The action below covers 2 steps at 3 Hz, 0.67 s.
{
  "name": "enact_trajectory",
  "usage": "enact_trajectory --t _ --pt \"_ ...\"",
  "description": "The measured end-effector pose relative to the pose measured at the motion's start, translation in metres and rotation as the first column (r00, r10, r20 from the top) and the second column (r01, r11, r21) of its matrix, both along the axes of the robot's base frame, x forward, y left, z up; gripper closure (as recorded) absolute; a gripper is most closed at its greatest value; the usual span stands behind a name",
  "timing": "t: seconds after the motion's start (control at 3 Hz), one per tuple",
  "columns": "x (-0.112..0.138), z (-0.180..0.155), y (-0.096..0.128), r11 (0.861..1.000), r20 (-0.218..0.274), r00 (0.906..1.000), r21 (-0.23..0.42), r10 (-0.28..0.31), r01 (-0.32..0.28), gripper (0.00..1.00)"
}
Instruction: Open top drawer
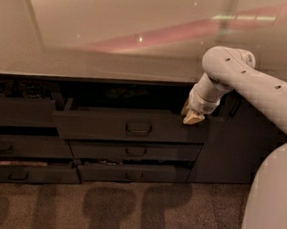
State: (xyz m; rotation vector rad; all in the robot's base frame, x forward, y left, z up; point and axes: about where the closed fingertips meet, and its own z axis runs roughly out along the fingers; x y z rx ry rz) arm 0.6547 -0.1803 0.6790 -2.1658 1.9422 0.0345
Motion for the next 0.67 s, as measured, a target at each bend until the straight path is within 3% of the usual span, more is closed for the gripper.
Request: enact_trajectory --t 0.33,0.67 --pt "-0.0041 0.0089 -0.0067 1.0 0.032 0.9992 -0.007 -0.023 0.024 1.0" --pt "-0.0092 0.0086 -0.0065 1.0 0.031 0.9993 -0.009 -0.02 0.021 1.0"
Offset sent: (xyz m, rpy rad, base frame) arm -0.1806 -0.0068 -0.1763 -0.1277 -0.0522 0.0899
